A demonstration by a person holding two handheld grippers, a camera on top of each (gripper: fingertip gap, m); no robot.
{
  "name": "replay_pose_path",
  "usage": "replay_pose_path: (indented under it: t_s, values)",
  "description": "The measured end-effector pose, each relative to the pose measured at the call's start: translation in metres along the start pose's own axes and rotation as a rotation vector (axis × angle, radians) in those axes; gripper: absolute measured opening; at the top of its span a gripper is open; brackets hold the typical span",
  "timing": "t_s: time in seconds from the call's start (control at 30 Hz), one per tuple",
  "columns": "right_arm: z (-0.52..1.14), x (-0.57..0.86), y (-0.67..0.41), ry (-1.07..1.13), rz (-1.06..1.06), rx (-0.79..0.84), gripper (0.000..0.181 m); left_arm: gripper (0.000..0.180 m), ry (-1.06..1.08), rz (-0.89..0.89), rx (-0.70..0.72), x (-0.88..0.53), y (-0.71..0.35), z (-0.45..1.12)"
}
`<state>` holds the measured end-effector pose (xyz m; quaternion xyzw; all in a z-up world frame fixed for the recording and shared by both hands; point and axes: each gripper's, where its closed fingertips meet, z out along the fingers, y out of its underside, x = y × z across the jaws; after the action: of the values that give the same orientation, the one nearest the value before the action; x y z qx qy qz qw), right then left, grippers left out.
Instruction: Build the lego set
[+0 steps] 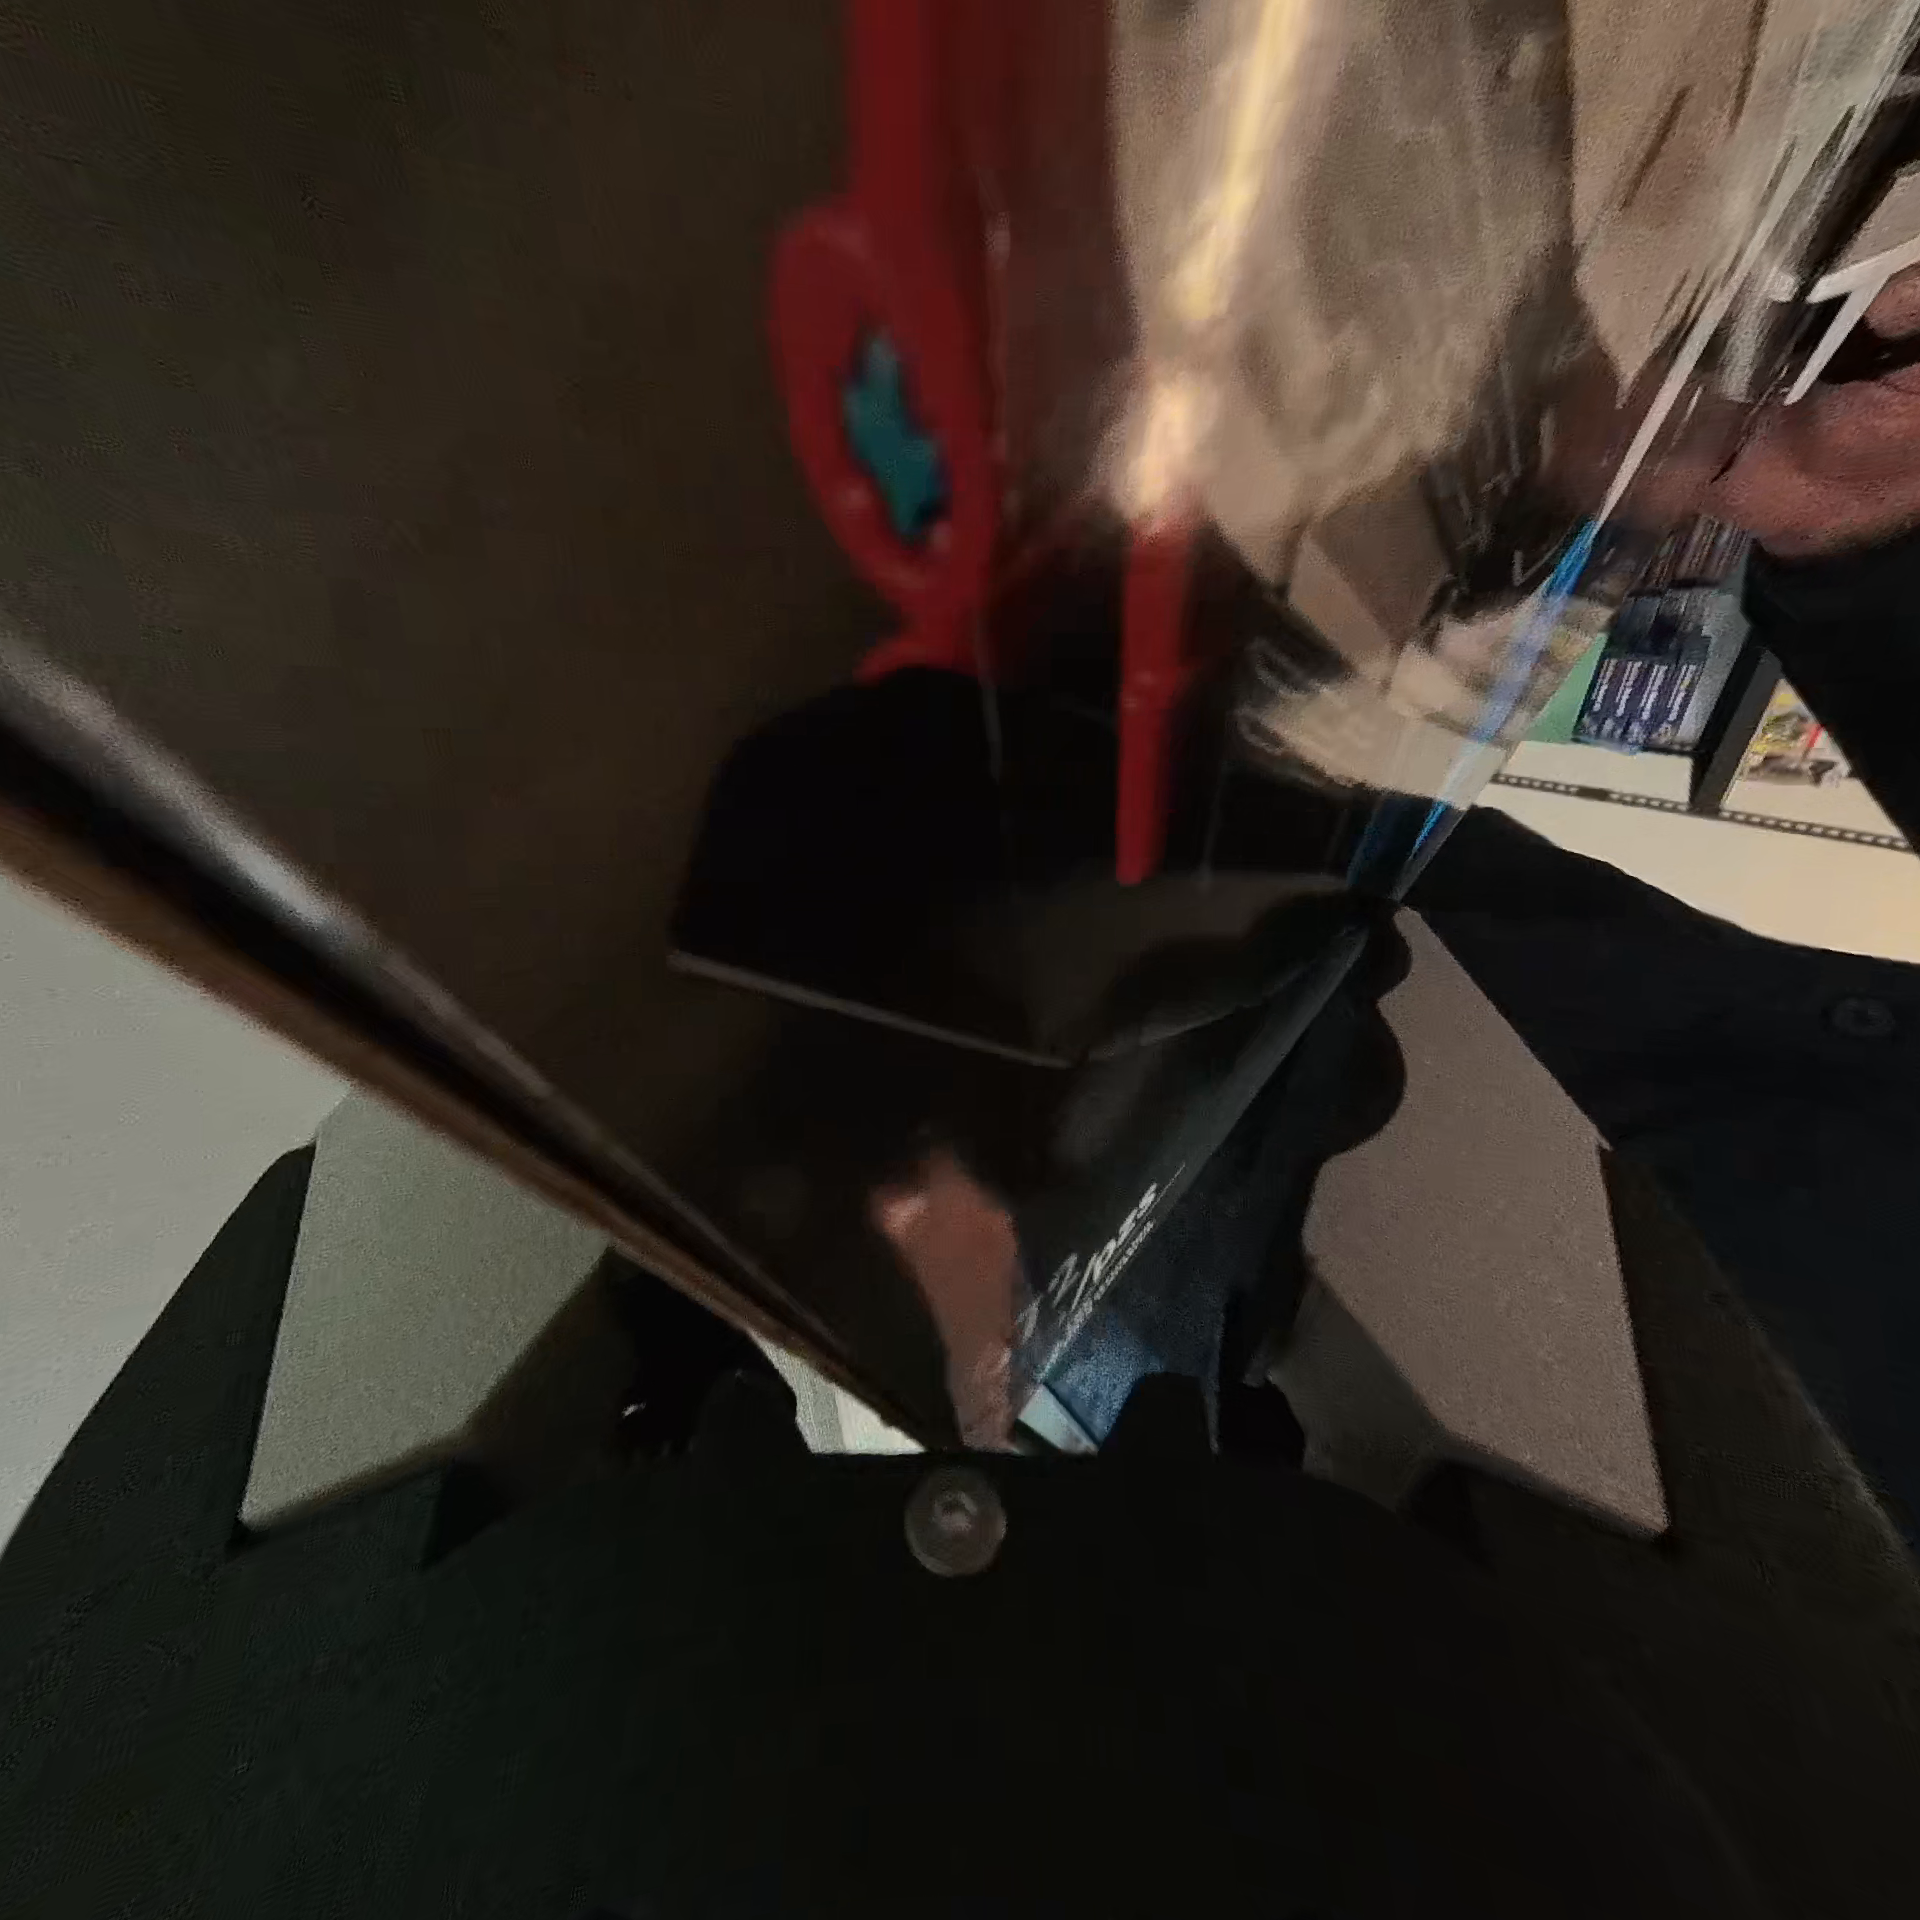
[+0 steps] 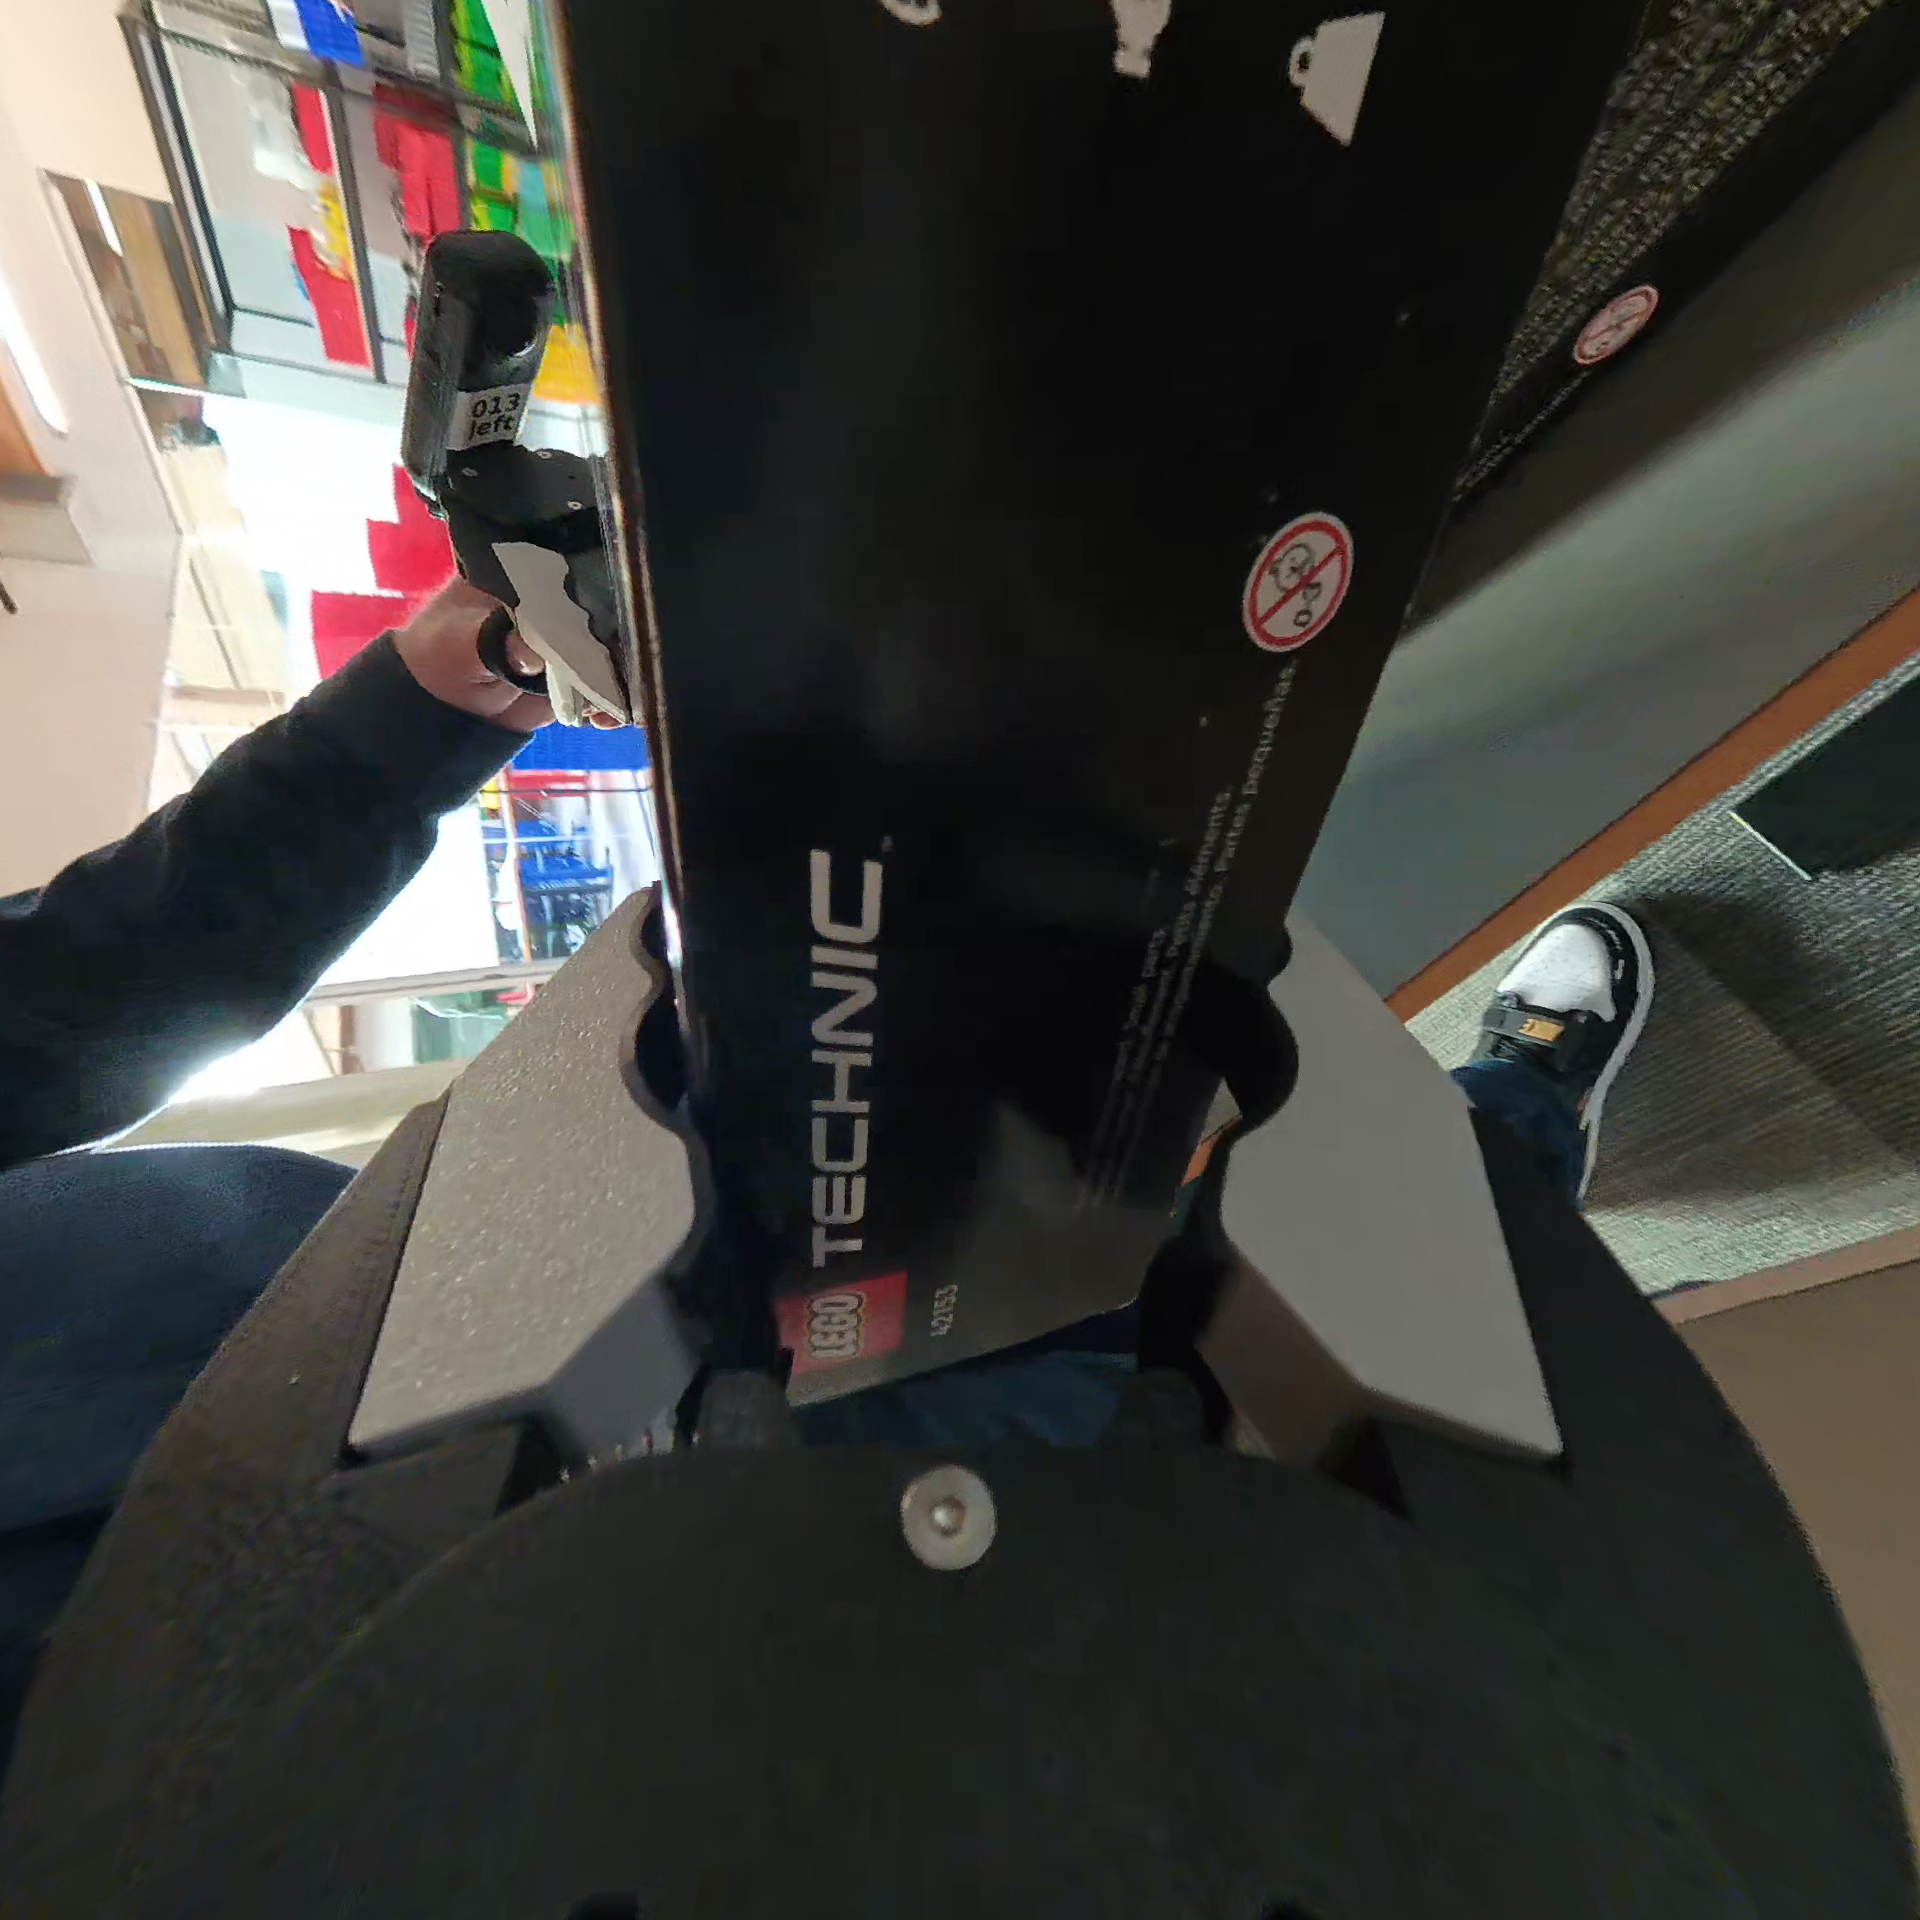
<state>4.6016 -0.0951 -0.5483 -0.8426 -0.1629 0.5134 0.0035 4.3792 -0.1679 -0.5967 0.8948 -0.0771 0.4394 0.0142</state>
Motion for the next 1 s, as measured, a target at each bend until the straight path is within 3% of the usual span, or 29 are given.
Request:
replay_pose_path:
  t_s: [0.03,0.3,0.7,1.0]
  values:
    - [-0.001,-0.003,0.0,0.007,-0.014,-0.005,0.106,0.145,0.009,-0.003,0.018,0.002,0.003,0.001]
    - [-0.014,-0.063,-0.014,0.051,-0.182,0.031,0.107,0.144,0.015,0.077,0.169,0.03,0.01,-0.031]
    - [-0.078,-0.258,-0.091,0.146,-0.556,0.211,0.107,0.144,-0.05,0.398,0.438,0.142,-0.049,-0.187]
    - [-0.211,-0.363,-0.116,0.265,-0.682,0.426,0.107,0.144,-0.038,0.684,0.472,0.292,-0.132,-0.243]
